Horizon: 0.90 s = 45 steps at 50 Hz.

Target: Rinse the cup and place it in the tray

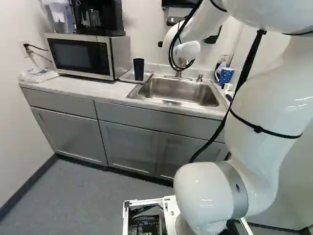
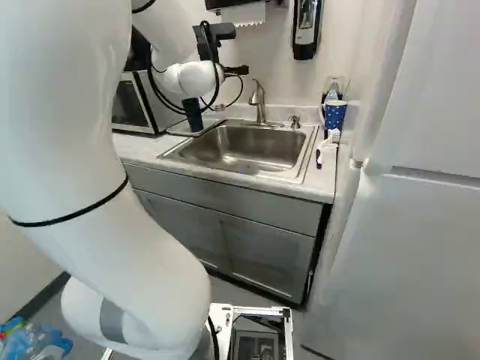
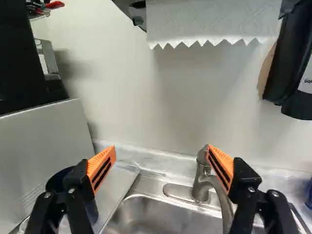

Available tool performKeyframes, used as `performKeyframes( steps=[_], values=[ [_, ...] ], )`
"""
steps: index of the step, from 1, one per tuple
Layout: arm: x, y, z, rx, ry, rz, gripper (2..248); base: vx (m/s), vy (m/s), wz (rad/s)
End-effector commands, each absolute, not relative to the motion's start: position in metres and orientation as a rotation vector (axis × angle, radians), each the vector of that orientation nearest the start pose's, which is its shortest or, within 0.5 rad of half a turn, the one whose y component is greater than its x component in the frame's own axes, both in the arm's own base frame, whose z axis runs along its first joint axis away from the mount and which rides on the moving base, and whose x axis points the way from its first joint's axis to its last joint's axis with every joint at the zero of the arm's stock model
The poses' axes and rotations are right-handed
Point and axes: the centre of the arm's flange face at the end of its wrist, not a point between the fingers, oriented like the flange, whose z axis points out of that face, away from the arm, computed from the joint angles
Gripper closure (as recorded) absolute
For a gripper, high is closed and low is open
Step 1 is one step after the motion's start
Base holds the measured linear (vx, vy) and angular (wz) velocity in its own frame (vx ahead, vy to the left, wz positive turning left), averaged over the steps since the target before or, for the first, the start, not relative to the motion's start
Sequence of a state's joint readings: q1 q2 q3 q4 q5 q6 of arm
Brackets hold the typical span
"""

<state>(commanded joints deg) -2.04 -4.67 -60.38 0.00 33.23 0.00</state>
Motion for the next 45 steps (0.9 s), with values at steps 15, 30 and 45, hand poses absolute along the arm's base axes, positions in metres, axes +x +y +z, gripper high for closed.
performKeyframes(
  steps=[15, 30, 45],
  values=[
    [0.579, -0.02, 0.627, -2.342, 0.041, -2.129, 3, 0.0, 0.0, 0.0],
    [0.599, -0.025, 0.619, -2.423, 0.05, -2.041, 3, 0.0, 0.0, 0.0],
    [0.62, -0.033, 0.611, -2.488, 0.067, -1.971, 3, 0.0, 0.0, 0.0]
  ],
)
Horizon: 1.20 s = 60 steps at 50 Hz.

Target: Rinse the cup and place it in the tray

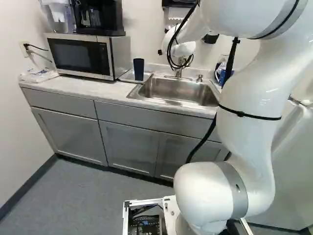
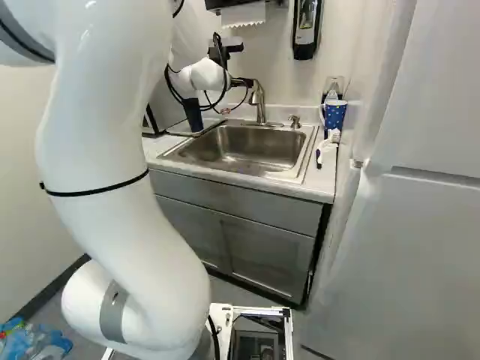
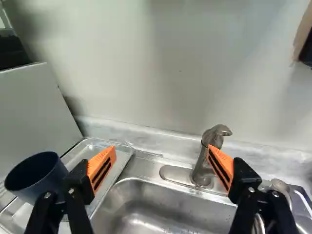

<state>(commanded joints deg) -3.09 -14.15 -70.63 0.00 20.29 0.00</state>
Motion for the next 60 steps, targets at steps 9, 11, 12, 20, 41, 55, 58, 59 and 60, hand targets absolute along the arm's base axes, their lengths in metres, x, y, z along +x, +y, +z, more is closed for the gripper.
performKeyframes(
  steps=[9, 11, 12, 20, 41, 55, 58, 59, 60],
  values=[
    [0.633, -0.039, 0.609, -2.498, 0.077, -1.965, 3, 0.0, 0.0, 0.0],
    [0.636, -0.04, 0.609, -2.498, 0.079, -1.967, 3, 0.0, 0.0, 0.0],
    [0.637, -0.041, 0.609, -2.498, 0.08, -1.968, 3, 0.0, 0.0, 0.0],
    [0.649, -0.046, 0.608, -2.497, 0.088, -1.977, 3, 0.0, 0.0, 0.0],
    [0.659, -0.05, 0.612, -2.435, 0.092, -2.059, 3, 0.0, 0.0, 0.0],
    [0.661, -0.051, 0.617, -2.375, 0.091, -2.132, 3, 0.0, 0.0, 0.0],
    [0.662, -0.052, 0.618, -2.37, 0.093, -2.14, 3, 0.0, 0.0, 0.0],
    [0.662, -0.053, 0.618, -2.368, 0.094, -2.142, 3, 0.0, 0.0, 0.0],
    [0.663, -0.053, 0.618, -2.367, 0.095, -2.145, 3, 0.0, 0.0, 0.0]
  ],
)
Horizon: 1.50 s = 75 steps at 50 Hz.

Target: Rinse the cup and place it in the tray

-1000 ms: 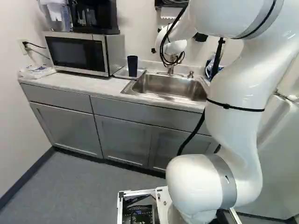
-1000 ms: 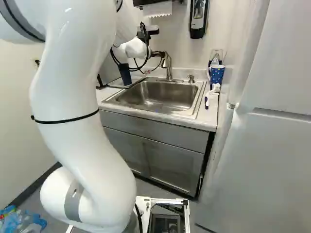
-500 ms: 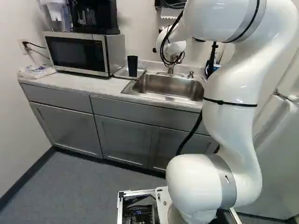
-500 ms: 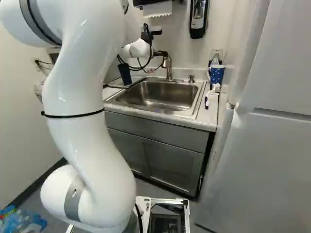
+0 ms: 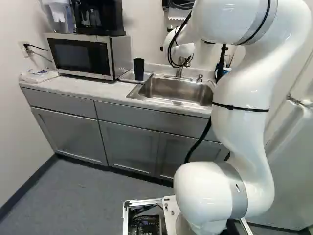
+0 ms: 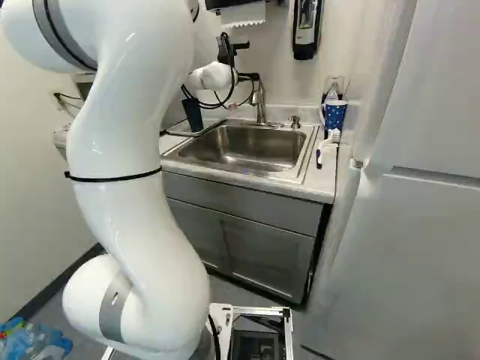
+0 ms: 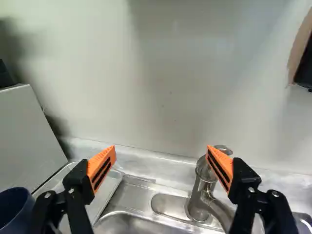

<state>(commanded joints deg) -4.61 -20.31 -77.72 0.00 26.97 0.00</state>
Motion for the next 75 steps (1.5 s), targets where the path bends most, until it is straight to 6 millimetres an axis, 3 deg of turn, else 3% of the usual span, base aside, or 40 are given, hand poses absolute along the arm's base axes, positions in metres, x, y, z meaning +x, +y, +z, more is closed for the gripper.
performKeyframes(
  steps=[43, 75],
  values=[
    [0.663, -0.058, 0.621, -2.332, 0.101, -2.19, 3, 0.0, 0.0, 0.0],
    [0.61, -0.062, 0.626, -2.36, 0.12, -2.173, 3, 0.0, 0.0, 0.0]
  ],
)
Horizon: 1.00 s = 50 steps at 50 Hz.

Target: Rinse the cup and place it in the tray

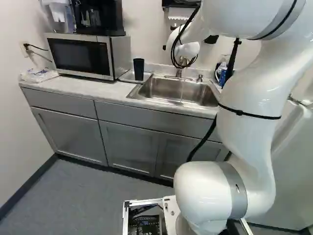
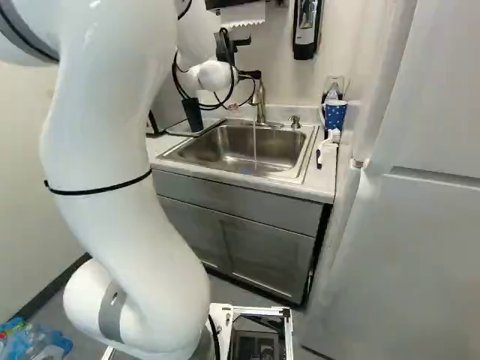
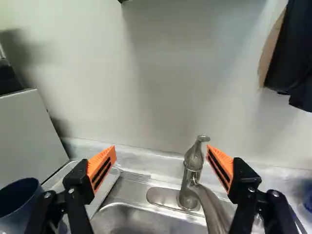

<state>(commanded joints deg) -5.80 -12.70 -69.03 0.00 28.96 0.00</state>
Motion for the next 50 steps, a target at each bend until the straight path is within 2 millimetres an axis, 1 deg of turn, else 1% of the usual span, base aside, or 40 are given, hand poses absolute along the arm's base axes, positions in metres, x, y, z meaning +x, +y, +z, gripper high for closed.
performKeyframes(
  steps=[24, 37, 50],
  values=[
    [0.568, -0.084, 0.625, -2.424, 0.177, -2.14, 3, 0.0, 0.0, 0.0],
    [0.542, -0.092, 0.619, -2.51, 0.211, -2.05, 3, 0.0, 0.0, 0.0],
    [0.514, -0.095, 0.611, -2.606, 0.239, -1.928, 3, 0.0, 0.0, 0.0]
  ],
)
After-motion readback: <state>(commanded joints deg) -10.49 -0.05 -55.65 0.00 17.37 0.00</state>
